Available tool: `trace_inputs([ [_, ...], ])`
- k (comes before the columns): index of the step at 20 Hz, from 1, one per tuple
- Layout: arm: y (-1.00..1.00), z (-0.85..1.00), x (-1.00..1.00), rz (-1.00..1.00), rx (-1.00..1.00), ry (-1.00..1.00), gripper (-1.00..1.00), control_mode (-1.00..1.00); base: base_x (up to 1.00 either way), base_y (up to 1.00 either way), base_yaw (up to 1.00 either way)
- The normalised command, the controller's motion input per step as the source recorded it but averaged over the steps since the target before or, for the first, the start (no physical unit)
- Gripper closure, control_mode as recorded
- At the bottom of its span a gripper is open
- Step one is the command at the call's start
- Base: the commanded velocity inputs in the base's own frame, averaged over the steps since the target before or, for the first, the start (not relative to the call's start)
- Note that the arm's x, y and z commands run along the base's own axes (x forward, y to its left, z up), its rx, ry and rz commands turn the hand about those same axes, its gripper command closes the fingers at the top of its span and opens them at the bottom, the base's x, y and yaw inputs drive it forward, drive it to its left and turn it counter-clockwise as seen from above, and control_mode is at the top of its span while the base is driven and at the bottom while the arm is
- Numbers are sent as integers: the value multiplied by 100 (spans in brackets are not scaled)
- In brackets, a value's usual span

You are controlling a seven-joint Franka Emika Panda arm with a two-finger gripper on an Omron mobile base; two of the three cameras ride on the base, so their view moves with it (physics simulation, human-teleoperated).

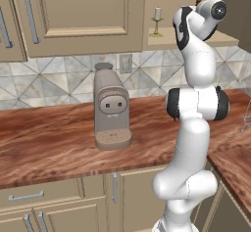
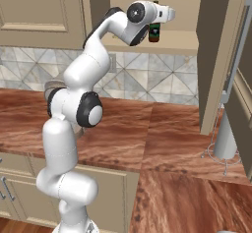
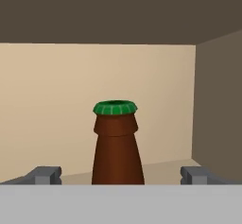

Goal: Get the candle and the beer from the cabinet and move them to the dining counter.

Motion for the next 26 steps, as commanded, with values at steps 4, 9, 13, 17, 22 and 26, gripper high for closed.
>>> trace_inputs([
  [4, 0, 0, 0, 0, 0, 0, -100, -100, 0, 0, 0],
  [9, 0, 0, 0, 0, 0, 0, -100, -100, 0, 0, 0],
  [13, 0, 0, 0, 0, 0, 0, 100, -100, 0, 0, 0],
  [17, 0, 0, 0, 0, 0, 0, 100, -100, 0, 0, 0],
  [22, 0, 0, 0, 0, 0, 0, 100, -100, 0, 0, 0],
  [26, 0, 0, 0, 0, 0, 0, 100, -100, 0, 0, 0],
])
